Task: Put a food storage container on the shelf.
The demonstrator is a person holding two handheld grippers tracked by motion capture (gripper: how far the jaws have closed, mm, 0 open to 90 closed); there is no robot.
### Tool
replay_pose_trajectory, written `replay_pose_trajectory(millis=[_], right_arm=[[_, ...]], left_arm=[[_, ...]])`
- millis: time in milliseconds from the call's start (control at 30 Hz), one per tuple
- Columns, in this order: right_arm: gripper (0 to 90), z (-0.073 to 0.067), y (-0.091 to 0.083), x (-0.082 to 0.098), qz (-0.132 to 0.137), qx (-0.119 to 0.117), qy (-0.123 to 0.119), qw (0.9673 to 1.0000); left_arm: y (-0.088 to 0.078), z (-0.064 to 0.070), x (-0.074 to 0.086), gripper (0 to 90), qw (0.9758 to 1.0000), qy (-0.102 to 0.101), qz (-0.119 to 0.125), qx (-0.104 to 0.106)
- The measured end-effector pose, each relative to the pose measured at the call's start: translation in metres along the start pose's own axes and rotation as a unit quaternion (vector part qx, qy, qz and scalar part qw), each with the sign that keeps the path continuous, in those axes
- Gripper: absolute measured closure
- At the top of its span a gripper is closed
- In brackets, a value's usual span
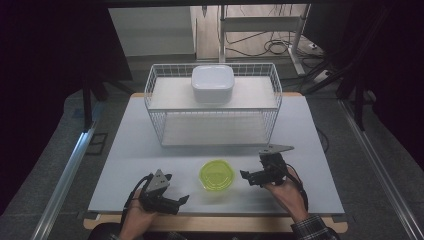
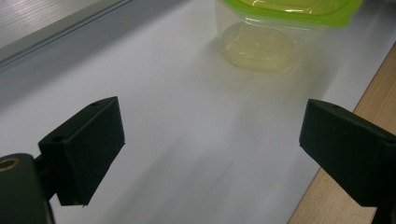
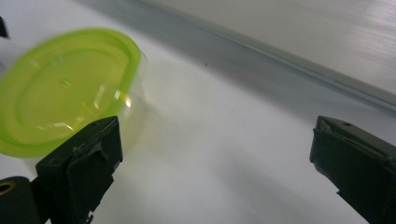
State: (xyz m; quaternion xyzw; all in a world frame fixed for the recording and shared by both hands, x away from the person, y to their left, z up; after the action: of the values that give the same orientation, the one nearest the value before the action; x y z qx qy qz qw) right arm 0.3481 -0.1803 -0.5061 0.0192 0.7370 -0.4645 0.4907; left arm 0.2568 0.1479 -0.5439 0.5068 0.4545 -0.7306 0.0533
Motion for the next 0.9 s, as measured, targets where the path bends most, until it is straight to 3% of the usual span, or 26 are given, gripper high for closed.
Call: replay_pose_trajectory(millis=[200,333,367,533,667,900], right_arm=[[2.9,-0.007,-0.004,-0.007,0.008,-0.026,0.007,0.9996],[12.3,-0.013,-0.003,-0.013,-0.002,-0.052,0.021,0.9984],[16.5,-0.013,-0.001,-0.014,-0.006,-0.066,0.026,0.9974],[31.4,-0.012,0.009,-0.021,-0.009,-0.096,0.062,0.9934],[40.0,-0.012,0.02,-0.024,-0.028,-0.118,0.087,0.9888],[53.9,-0.015,0.032,-0.028,-0.048,-0.148,0.104,0.9823]], left_arm=[[0.001,0.0,0.0,6.2,1.0,0.001,-0.001,0.0],[0.001,0.001,0.0,6.2,1.0,0.001,-0.001,0.0],[0.001,0.0,0.0,6.2,1.0,0.002,0.0,-0.001],[0.001,0.0,0.0,6.2,1.0,0.002,0.0,-0.001],[0.001,0.001,0.0,6.2,1.0,0.003,-0.001,-0.001],[0.001,0.001,0.0,6.2,1.0,0.005,-0.002,-0.001]])
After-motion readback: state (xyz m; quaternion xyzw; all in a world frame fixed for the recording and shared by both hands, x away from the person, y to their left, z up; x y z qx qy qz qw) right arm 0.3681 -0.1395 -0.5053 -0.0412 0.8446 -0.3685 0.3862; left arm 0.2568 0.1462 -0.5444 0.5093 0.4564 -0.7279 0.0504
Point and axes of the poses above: each handheld gripper's, and its own axes: y roughly forward along the jaws, x roughly out of its underside, z roughly to its right, the point moved 3 cm from there along y, roughly forward along the jaws, and after that the axes turned 2 degrees about -y, right-handed, at the moved point
